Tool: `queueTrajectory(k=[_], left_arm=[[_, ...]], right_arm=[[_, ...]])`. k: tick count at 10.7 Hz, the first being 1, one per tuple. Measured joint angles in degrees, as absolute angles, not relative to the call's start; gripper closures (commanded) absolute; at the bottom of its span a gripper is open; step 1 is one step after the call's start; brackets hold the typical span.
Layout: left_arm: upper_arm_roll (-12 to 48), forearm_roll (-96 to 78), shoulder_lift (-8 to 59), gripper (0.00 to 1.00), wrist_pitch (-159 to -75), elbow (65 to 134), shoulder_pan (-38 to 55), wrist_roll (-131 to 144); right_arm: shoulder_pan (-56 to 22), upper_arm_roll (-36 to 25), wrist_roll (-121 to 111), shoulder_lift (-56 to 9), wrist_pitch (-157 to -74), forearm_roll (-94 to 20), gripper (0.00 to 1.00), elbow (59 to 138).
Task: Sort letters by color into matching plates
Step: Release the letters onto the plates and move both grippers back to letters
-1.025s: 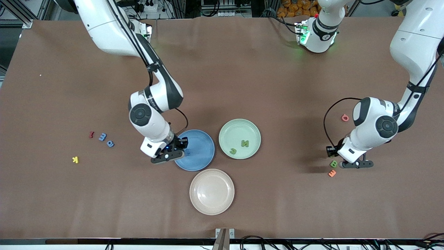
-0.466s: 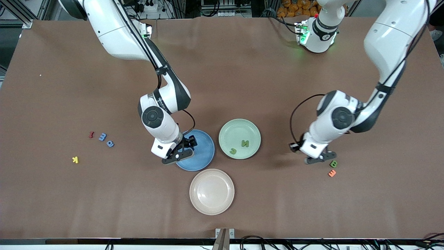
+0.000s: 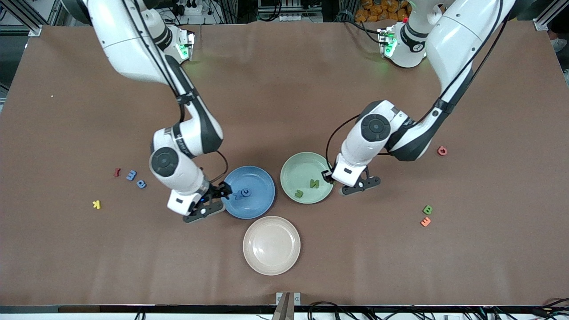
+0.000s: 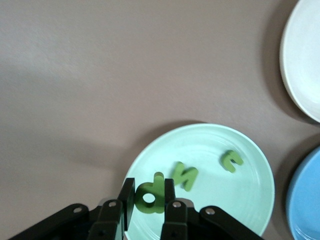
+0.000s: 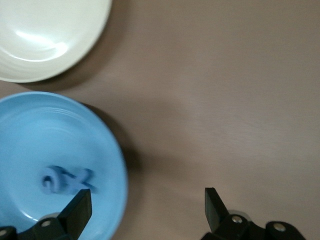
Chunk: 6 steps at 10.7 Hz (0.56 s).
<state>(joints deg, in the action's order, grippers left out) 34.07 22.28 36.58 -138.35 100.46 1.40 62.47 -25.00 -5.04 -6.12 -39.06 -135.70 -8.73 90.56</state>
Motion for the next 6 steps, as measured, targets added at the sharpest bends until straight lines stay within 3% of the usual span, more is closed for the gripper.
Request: queueTrajectory(k=[1, 6], left_arm=[[34.0, 22.3, 36.8, 0.04, -138.3, 100.3, 2.4, 63.1], [31.4, 22.3, 37.7, 0.00, -138.2, 100.1, 4.7, 63.4]], right_arm=[[-23.1, -5.1, -8.3, -38.6, -134.8, -8.7, 0.00, 90.5], [-13.3, -5.2, -28.3, -37.7, -133.0, -8.8, 0.00, 91.5]])
